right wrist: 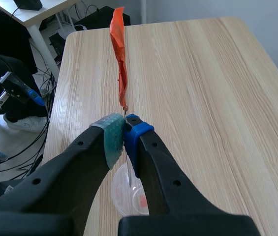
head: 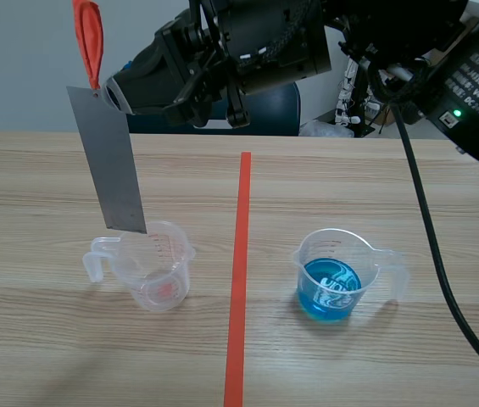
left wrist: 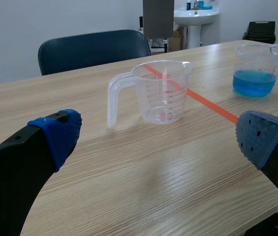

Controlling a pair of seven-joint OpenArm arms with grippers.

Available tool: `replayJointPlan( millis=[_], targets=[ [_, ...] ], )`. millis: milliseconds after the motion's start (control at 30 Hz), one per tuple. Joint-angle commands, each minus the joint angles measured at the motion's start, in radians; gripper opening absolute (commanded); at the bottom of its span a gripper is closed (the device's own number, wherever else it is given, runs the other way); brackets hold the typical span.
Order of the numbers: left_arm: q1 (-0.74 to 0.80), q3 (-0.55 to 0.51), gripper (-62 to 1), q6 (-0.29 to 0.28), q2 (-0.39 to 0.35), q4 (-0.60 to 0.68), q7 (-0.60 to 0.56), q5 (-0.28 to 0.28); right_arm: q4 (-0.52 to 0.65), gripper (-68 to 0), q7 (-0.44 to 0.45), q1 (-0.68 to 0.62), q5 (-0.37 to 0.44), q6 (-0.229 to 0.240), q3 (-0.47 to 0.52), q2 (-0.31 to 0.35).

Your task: Do the redox reaction experiment. move the plate over the left beaker

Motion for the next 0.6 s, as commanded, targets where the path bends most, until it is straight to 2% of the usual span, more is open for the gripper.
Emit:
replayJointPlan(
  millis=[0,567],
  targets=[
    [0.008,0.000,1.4,-0.002,-0.001,0.004,-0.046,-0.013,0.009,-66.9,0.022,0.021,0.011,0.002,0.001,-0.003],
    [0.008,0.000,1.4,-0.002,-0.001,0.004,-0.046,-0.013,0.009,-66.9,0.022,0.021,0.011,0.002,0.001,-0.003]
  ],
)
